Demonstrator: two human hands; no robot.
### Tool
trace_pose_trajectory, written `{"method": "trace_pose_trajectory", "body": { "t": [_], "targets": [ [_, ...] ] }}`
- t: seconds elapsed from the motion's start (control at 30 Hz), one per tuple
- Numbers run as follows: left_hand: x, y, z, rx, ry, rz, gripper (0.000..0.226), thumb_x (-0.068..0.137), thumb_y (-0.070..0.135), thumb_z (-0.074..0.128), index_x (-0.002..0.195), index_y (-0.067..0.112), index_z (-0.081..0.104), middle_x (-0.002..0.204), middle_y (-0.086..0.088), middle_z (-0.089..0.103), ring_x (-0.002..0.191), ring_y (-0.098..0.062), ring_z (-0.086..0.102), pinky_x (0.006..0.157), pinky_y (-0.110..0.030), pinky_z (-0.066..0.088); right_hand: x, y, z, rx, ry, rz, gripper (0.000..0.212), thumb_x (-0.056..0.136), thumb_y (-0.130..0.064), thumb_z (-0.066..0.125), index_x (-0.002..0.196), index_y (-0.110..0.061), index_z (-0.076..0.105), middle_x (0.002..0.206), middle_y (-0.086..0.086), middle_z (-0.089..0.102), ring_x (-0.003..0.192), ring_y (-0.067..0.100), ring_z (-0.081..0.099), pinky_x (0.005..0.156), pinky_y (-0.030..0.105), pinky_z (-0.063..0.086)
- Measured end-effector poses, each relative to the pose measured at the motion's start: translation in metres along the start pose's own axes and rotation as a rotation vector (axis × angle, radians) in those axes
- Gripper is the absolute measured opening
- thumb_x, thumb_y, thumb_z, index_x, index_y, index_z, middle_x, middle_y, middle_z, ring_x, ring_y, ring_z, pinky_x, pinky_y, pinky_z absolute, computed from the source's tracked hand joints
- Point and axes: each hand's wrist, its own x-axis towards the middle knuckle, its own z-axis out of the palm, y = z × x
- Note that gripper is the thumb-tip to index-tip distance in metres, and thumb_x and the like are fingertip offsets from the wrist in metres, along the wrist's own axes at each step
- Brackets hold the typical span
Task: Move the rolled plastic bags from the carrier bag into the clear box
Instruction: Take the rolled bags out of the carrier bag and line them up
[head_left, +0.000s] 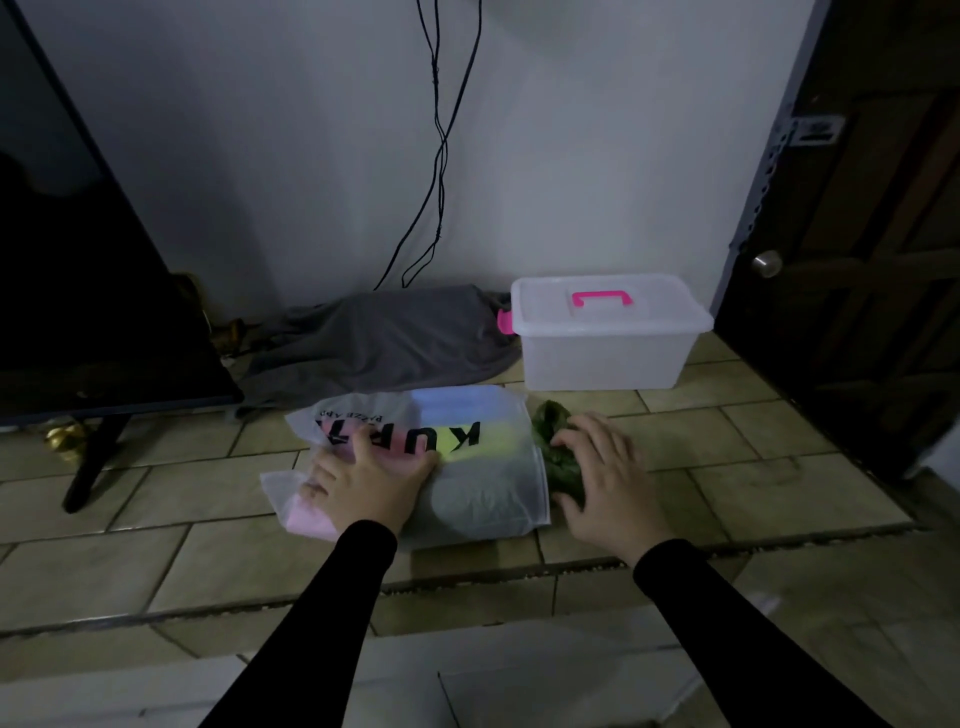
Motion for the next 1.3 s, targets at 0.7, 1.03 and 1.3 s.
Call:
{"method": "trace_pose_trajectory", "body": {
  "t": [0.7, 1.03, 1.3],
  "targets": [
    [-0.003, -0.002, -0.002, -0.018, 0.02, 0.019, 0.088, 0.064, 0.079, 0.057, 0.131, 0.026, 0.038, 0.138, -0.028, 0.032, 0.13, -0.045, 0.031, 0.109, -0.056, 0.019, -0.007, 0.008, -0.011, 0.088, -0.288, 0.277, 0.055, 0.061, -0.05, 0.075, 0.105, -0.02, 0.059, 0.109, 0.002, 0.057, 0.105, 0.022, 0.055, 0.078, 0.03, 0.045],
    [-0.004, 0.001, 0.0, 0.001, 0.027, -0.001, 0.086, 0.064, 0.08, 0.055, 0.128, 0.024, 0.037, 0.134, -0.031, 0.035, 0.127, -0.045, 0.034, 0.108, -0.056, 0.021, -0.013, 0.01, -0.006, 0.333, -0.165, 0.556, 0.053, 0.069, -0.029, 0.078, 0.112, -0.024, 0.048, 0.097, -0.001, 0.06, 0.091, 0.023, 0.061, 0.065, 0.026, 0.042],
    [-0.005, 0.004, 0.006, 0.018, 0.052, -0.014, 0.087, 0.064, 0.08, 0.053, 0.128, 0.024, 0.037, 0.136, -0.032, 0.034, 0.128, -0.046, 0.033, 0.108, -0.057, 0.022, 0.021, 0.02, 0.014, 0.279, 0.025, 0.792, 0.066, 0.074, -0.045, 0.075, 0.123, -0.016, 0.042, 0.114, 0.01, 0.063, 0.098, 0.03, 0.062, 0.079, 0.039, 0.052]
  ]
}}
